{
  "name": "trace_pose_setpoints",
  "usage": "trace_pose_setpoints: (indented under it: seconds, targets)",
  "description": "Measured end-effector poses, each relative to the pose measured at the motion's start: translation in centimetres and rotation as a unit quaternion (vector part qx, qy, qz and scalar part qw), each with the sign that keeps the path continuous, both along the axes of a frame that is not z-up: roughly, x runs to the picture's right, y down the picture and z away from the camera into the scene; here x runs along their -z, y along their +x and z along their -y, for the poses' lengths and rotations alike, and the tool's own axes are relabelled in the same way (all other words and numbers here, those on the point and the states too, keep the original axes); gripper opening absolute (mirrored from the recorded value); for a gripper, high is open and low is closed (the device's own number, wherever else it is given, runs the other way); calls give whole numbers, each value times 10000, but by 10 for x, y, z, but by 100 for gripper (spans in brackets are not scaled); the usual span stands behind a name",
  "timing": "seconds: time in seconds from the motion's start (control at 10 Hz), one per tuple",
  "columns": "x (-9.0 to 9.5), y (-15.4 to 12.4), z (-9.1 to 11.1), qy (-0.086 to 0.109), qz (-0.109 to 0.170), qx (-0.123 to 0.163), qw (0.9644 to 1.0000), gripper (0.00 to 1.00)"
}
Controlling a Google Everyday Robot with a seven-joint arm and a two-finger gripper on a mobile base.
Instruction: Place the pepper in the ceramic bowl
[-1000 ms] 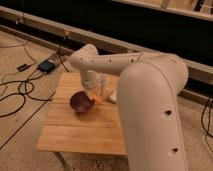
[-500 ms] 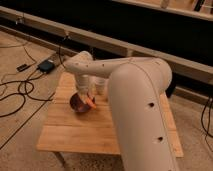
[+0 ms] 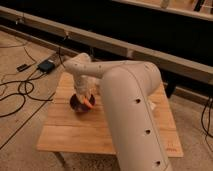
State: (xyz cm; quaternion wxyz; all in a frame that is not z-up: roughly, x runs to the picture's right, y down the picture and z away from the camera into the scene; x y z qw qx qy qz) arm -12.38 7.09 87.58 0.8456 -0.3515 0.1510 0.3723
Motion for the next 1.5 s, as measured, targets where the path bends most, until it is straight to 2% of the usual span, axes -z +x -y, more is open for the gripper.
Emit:
trace_pose_setpoints:
  seconds: [0.1, 0.2, 0.4, 0.5, 0.7, 1.2, 1.5]
  targets:
    - [-4, -2, 0, -32, 29, -1, 10000, 31]
    - [-5, -1, 1, -43, 29, -2, 10000, 39]
    - [-6, 2, 1, -74, -8, 7, 10000, 62]
    - [-6, 4, 1, -85, -30, 16, 10000, 68]
    - [-5, 9, 2, -116, -95, 68, 9999, 72]
    - [2, 7, 2, -196, -118, 199, 9995, 72]
    - [5, 4, 7, -172, -126, 236, 9995, 72]
